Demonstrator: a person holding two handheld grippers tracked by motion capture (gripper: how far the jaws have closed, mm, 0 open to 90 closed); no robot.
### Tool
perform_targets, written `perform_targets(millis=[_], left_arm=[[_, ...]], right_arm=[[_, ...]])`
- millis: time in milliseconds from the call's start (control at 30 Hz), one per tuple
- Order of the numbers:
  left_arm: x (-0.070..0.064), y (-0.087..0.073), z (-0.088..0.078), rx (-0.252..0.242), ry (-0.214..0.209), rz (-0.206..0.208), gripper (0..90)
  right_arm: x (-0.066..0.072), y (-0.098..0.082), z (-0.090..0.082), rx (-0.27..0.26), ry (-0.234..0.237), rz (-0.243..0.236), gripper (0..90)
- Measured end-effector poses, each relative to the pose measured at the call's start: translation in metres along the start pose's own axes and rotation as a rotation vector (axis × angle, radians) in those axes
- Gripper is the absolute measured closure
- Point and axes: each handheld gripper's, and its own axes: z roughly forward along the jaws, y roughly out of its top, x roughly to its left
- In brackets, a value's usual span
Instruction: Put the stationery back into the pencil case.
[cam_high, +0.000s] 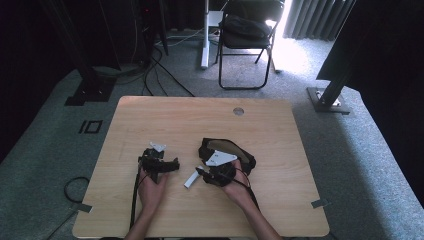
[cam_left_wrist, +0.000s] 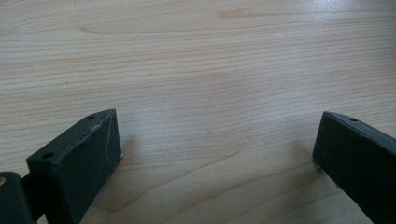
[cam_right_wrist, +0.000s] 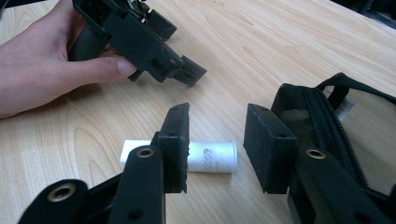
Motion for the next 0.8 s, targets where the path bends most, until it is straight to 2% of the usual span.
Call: perform_targets(millis=[367,800], left_arm=[[0.0,0.0,0.0,0.0,0.0,0.0,1.2],[0.0,0.0,0.0,0.0,0.0,0.0,1.2]], right_arm=[[0.005,-0.002,0.008,0.021,0.012,0.005,54.3],[0.01,-0.002,0.014,0.038,-0.008,0.003,44.7]])
